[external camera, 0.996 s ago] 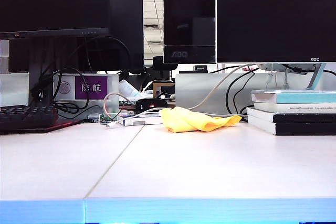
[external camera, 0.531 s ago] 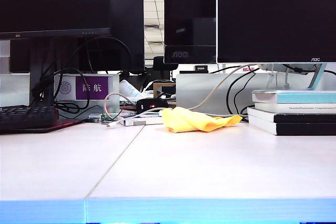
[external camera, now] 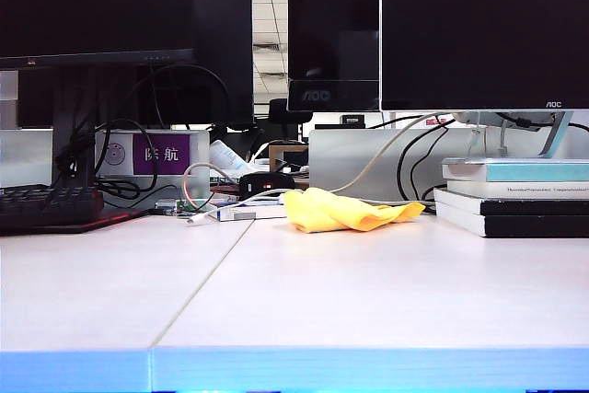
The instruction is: Wipe the table from back to front using the rag.
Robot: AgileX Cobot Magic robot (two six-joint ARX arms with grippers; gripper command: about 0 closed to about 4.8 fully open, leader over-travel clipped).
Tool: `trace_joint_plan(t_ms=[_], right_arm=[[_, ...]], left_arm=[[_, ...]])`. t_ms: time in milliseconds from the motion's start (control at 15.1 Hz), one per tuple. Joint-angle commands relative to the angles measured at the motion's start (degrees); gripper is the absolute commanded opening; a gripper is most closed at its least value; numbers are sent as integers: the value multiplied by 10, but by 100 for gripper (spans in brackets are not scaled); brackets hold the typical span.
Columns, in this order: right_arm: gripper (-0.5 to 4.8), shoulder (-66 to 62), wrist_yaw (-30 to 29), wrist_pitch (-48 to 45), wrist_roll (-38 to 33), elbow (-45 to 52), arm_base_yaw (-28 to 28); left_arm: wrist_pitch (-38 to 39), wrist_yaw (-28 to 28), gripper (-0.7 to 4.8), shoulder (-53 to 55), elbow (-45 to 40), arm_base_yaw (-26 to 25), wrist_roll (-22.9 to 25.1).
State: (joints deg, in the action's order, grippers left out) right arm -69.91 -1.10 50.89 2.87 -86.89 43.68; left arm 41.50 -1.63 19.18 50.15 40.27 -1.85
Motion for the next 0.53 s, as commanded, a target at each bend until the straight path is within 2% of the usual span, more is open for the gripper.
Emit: trace_joint_plan(t_ms=[66, 133, 199, 465, 531], right_arm=[[-4, 187, 14, -255, -16, 321, 24], [-5, 204, 14, -275, -18, 354, 24], [-5, 287, 66, -374, -46, 529, 23], [4, 313, 143, -405, -46, 614, 23], [4, 312, 141, -365, -46, 647, 23]], left_arm=[[-186, -20, -6, 1, -171, 0, -6], [-199, -20, -6, 1, -186, 0, -6], [-249, -21, -6, 1, -272, 0, -8], [-301, -20, -5, 1, -338, 0, -18], [-448, 4, -6, 1, -439, 0, -18]])
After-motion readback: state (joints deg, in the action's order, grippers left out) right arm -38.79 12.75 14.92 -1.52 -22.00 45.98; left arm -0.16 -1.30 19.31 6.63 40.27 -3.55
